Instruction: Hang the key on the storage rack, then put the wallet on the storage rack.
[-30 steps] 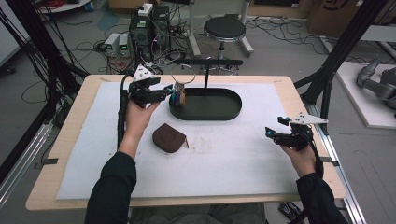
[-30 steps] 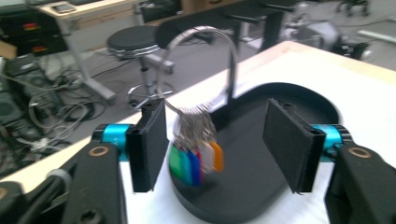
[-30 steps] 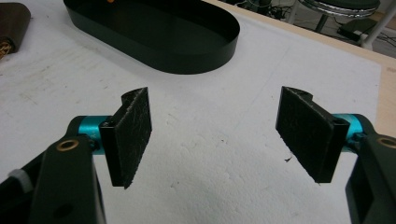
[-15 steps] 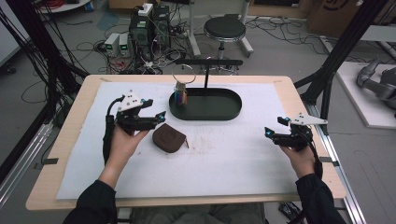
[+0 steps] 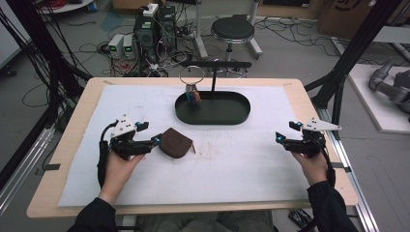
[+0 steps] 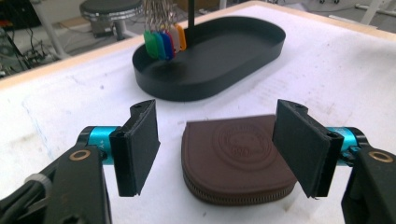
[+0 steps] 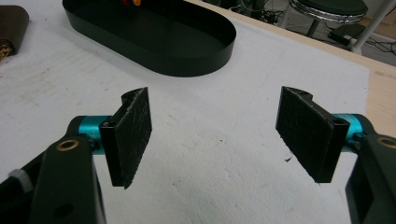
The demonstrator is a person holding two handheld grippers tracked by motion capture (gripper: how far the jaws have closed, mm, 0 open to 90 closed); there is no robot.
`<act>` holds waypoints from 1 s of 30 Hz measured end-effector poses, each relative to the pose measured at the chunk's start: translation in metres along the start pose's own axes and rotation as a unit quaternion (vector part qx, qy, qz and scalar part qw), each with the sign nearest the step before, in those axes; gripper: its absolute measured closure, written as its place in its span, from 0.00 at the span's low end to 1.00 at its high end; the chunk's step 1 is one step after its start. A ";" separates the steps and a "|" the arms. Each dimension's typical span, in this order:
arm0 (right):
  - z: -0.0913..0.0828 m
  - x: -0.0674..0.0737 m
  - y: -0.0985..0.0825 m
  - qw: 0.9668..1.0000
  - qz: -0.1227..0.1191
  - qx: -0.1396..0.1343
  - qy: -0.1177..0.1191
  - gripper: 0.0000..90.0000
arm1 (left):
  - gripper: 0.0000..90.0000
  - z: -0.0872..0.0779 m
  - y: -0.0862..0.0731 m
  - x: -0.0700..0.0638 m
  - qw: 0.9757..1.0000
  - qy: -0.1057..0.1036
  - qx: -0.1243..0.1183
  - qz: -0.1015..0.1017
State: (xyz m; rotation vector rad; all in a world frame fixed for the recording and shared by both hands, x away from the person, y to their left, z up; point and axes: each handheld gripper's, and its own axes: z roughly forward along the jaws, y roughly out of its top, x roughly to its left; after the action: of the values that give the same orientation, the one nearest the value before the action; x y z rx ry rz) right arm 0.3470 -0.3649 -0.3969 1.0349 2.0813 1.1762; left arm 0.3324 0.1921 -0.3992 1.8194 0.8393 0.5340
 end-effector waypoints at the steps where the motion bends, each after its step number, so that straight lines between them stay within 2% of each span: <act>1: -0.001 0.000 0.000 1.000 -0.001 0.002 -0.001 0.30 | 0.35 0.001 -0.001 0.000 1.000 -0.002 0.000 -0.004; 8: -0.005 -0.002 -0.002 1.000 0.000 -0.002 -0.007 0.30 | 0.36 0.009 -0.004 0.000 1.000 -0.011 0.010 -0.013; 12: -0.005 -0.002 -0.002 1.000 -0.001 -0.004 -0.007 0.30 | 0.43 0.013 -0.007 0.003 0.999 -0.024 0.019 -0.021; 14: -0.005 -0.002 -0.002 1.000 0.001 -0.001 -0.007 0.30 | 0.45 0.016 -0.009 0.005 0.999 -0.022 0.030 -0.030; 17: -0.005 -0.001 -0.002 1.000 -0.003 -0.001 -0.005 0.30 | 0.46 0.020 -0.011 0.010 0.998 -0.027 0.037 -0.050; 24: -0.003 0.000 -0.003 1.000 -0.006 -0.005 0.000 0.32 | 0.49 0.033 -0.010 0.023 0.995 -0.025 0.053 -0.075; 28: -0.003 0.002 -0.003 1.000 -0.010 -0.007 -0.001 0.32 | 0.53 0.044 -0.008 0.027 0.993 -0.029 0.059 -0.096; 30: -0.003 0.002 -0.002 1.000 -0.009 -0.006 0.001 0.32 | 0.54 0.050 -0.007 0.028 0.992 -0.028 0.078 -0.094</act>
State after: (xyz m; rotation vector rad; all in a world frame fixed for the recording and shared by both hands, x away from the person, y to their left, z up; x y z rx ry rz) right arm 0.3426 -0.3651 -0.3976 1.0089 2.0776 1.1804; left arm 0.3833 0.1839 -0.4257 1.8627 1.0238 0.3025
